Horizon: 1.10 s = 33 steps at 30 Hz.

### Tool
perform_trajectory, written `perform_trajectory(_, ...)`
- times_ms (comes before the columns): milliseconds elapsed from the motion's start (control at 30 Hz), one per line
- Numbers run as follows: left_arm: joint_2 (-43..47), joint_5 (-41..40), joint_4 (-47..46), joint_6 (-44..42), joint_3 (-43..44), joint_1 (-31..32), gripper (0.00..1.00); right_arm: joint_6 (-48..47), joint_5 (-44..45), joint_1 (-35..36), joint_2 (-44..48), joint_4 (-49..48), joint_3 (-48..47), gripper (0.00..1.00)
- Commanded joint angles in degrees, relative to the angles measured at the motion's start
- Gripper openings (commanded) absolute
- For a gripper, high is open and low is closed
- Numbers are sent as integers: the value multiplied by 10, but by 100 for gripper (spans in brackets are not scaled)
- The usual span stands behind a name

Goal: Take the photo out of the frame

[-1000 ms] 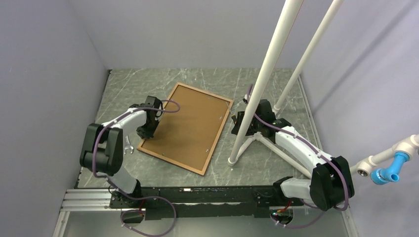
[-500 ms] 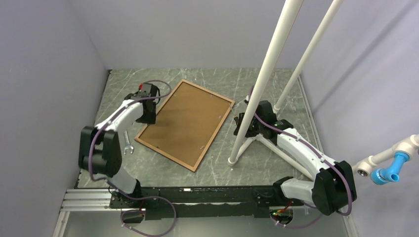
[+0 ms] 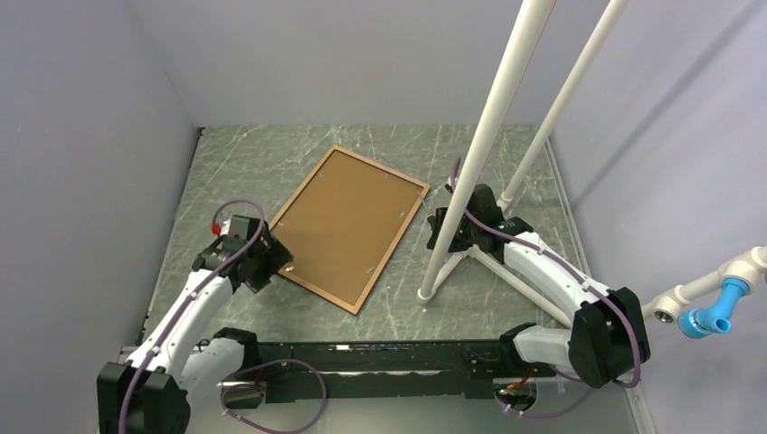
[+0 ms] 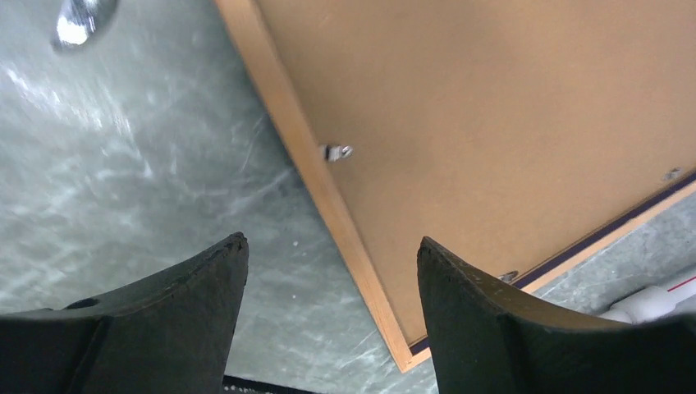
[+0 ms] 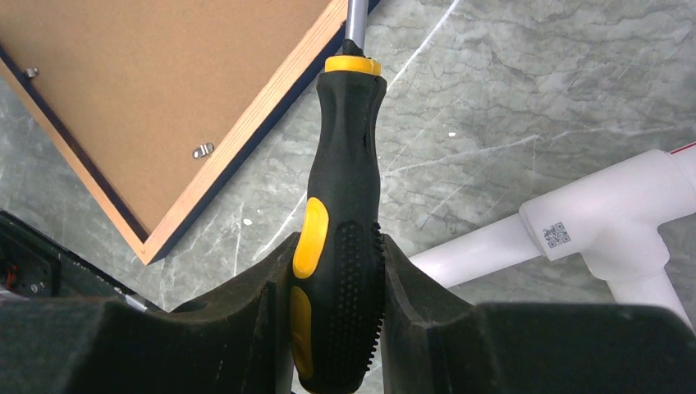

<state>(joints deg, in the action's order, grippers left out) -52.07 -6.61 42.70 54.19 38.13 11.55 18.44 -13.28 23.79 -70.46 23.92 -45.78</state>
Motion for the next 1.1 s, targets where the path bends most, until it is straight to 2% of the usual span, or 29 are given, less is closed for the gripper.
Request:
perform_trajectory(0,-14,74,-42,141,-56,-2,77,-1,10,4,-1,-19,-24,0)
perform_trajectory(133,-30,73,-63,171,-73,-2,76,1,12,6,8,-17,-21,0)
perform_trajectory(267,-40,76,-101,176,-90,-2,68,1,15,7,15,-18,-12,0)
perform_trajectory(533,-124,67,-73,223,-60,39,59,10,4,11,3,-33,-4,0)
perform_trajectory(667,-163,35,-70,224,-46,55,53,7,8,13,1,-31,-8,0)
perform_trajectory(700,-175,28,-66,219,-42,56,51,6,11,14,2,-30,-9,0)
perform_trajectory(833,-218,-9,-56,152,-23,57,28,3,16,13,4,-26,-12,0)
perform_trajectory(967,-247,-37,-47,55,6,57,1,5,13,14,1,-34,-9,0)
perform_trajectory(1067,-254,-54,-46,-24,28,57,0,4,9,14,-10,-36,-11,0)
